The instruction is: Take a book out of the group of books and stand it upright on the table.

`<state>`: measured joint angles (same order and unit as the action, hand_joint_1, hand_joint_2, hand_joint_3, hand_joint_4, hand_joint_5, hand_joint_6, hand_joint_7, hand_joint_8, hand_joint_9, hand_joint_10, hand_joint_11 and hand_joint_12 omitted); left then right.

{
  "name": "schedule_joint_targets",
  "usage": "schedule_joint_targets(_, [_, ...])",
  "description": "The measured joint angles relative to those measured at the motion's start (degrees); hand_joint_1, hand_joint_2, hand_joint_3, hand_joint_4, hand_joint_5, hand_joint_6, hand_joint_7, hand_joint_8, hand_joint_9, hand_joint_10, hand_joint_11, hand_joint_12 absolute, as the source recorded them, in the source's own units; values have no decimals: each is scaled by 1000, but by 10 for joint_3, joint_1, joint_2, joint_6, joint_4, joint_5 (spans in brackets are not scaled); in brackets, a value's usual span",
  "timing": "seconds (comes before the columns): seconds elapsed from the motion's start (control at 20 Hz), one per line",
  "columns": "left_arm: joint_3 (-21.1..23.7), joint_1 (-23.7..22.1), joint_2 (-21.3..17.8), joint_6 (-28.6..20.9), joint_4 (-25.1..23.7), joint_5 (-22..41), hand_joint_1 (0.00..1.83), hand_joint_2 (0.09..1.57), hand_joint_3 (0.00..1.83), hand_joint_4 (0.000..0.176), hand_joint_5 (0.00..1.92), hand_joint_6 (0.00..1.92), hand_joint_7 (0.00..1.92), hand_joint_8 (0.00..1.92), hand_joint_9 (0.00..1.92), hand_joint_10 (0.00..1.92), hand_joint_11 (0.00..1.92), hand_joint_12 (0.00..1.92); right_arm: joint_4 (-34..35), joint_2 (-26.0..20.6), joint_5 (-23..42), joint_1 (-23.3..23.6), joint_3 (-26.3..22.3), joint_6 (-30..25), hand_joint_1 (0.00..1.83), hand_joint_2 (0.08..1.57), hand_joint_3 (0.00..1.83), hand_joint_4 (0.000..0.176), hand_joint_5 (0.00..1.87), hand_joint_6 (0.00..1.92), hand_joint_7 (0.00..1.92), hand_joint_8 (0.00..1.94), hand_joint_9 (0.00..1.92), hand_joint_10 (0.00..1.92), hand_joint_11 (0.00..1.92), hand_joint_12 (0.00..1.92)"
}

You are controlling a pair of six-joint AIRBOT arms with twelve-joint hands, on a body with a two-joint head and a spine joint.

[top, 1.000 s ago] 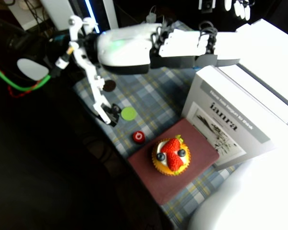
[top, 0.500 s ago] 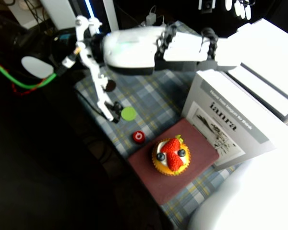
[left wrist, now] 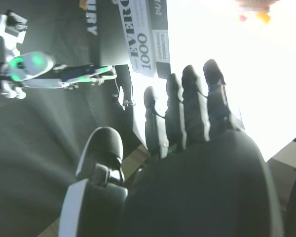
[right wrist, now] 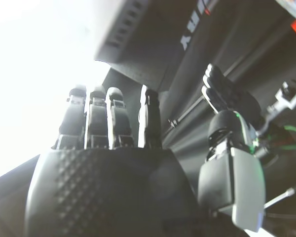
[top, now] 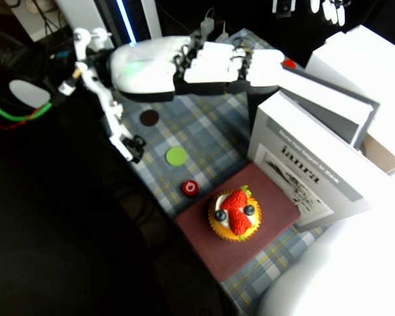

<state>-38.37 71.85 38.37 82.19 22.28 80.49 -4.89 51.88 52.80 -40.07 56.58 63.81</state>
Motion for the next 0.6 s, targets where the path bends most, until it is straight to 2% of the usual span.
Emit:
schedule_joint_targets(0.1, [0, 1, 0, -1, 0, 1, 127, 1392, 0, 82, 418, 2, 312, 2, 245, 1, 0, 320, -14, -7, 18, -15, -5, -30, 0, 1124, 1, 176, 485, 11, 0, 0, 0, 0, 0, 0])
schedule_joint_targets(0.2, [0, 2, 0, -2, 1, 1, 141, 1392, 0, 90, 418, 2, 317, 4, 256, 4, 0, 311, -26, -12, 33, -30, -9, -55, 0, 1139, 6, 175, 488, 5, 0, 0, 0, 0, 0, 0])
schedule_joint_targets(0.25, [0, 2, 0, -2, 0, 1, 147, 1397, 2, 87, 418, 2, 316, 3, 253, 3, 0, 312, -32, -18, 41, -39, -20, -56, 0, 1131, 2, 176, 481, 2, 0, 0, 0, 0, 0, 0])
schedule_joint_targets(0.3, [0, 2, 0, -2, 0, 1, 147, 1391, 0, 94, 417, 1, 317, 3, 251, 1, 0, 313, -38, -21, 44, -45, -25, -56, 0, 1129, 1, 176, 470, 0, 0, 0, 0, 0, 0, 0])
schedule_joint_targets(0.45, [0, 2, 0, -2, 1, 1, 141, 1393, 1, 86, 421, 1, 316, 1, 256, 4, 0, 324, -59, -34, 61, -70, -45, -64, 0, 1148, 8, 176, 456, 0, 0, 0, 0, 0, 0, 0])
schedule_joint_targets(0.55, [3, 3, 0, -2, 5, 1, 125, 1387, 0, 91, 421, 1, 323, 3, 264, 5, 0, 327, -85, -39, 84, -86, -46, -120, 44, 1196, 19, 175, 488, 10, 0, 0, 0, 0, 0, 0])
schedule_joint_targets(0.6, [3, 5, 0, -2, 5, 1, 110, 1389, 0, 93, 425, 2, 324, 2, 274, 6, 0, 345, -97, -42, 101, -96, -46, -144, 8, 1229, 27, 171, 480, 4, 0, 0, 0, 0, 0, 0])
